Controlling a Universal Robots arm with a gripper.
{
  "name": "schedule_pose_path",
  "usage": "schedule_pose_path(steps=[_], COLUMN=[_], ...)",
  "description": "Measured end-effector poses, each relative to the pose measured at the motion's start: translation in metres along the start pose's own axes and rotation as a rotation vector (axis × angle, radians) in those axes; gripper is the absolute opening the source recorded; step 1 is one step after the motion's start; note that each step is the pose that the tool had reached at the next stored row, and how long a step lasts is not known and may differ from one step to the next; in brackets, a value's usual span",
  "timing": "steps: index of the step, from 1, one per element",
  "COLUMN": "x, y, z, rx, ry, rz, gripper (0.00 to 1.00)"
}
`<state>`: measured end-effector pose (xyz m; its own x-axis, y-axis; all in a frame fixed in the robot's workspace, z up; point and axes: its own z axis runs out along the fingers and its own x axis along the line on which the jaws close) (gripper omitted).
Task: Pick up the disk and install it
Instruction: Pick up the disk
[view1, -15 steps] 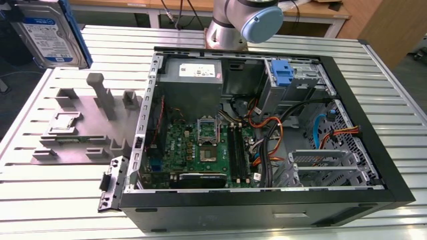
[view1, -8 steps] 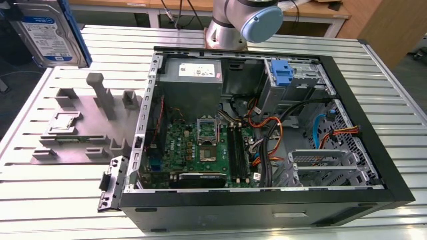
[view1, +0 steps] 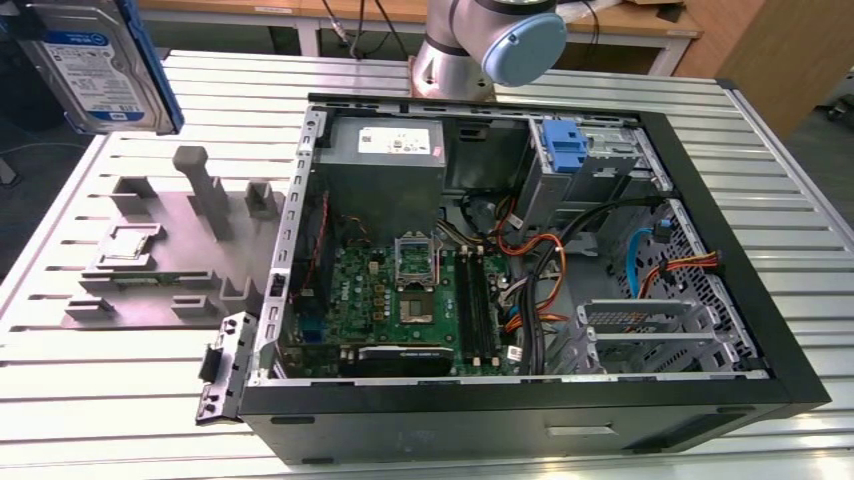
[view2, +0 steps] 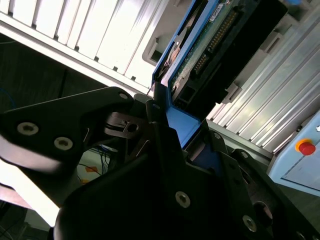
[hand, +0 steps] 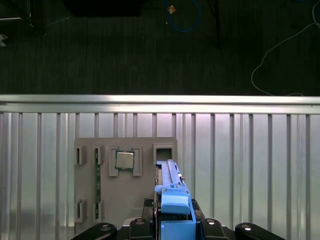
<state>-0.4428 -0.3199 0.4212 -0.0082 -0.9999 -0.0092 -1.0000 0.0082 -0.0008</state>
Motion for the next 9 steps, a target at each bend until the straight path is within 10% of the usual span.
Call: schedule_pose_path(steps=[9], x=[0.0000], y=[0.0000], z=[-0.0022], rx=[0.0000], ry=[0.0000], rz=[0.000], gripper=[0.37])
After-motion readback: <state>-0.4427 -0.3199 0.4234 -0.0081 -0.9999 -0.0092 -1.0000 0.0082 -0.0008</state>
